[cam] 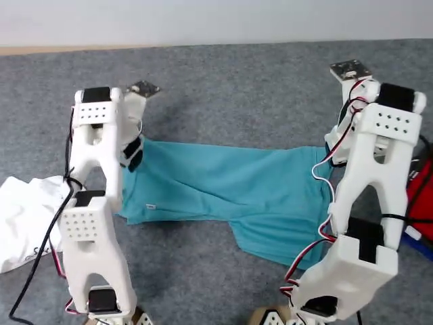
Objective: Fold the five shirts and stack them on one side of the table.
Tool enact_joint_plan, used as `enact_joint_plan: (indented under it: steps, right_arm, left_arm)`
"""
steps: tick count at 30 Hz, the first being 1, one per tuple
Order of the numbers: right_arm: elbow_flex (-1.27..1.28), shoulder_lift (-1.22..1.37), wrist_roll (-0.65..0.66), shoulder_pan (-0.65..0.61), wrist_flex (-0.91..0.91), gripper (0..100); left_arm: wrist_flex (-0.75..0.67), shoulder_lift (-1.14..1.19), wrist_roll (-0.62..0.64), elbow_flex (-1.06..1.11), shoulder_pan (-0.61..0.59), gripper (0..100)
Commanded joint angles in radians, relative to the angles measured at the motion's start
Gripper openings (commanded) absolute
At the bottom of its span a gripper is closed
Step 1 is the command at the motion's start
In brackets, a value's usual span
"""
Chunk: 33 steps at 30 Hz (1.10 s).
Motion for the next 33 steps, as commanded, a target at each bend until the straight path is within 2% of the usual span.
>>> enact_joint_plan:
  steps: [1,8,16,22,33]
  right_arm:
    - [-0.044,-0.012,0.005,0.008,0.041,1.0]
    - [-0.044,-0.012,0.005,0.008,0.041,1.0]
    - [-0.044,-0.012,0.005,0.010,0.041,1.0]
    - [-0.044,-0.012,0.006,0.010,0.041,1.0]
    - [-0.041,-0.114,0.006,0.007,0.041,1.0]
  left_arm:
    - [0.031,-0.118,-0.023,0.116,-0.003,8]
    - [0.029,-0.207,-0.032,0.321,-0.005,8]
    - [0.028,-0.213,-0.051,0.461,-0.005,8]
    - [0.029,-0.273,-0.058,0.443,-0.009,4]
    - [0.029,-0.551,-0.055,0.354,0.017,4]
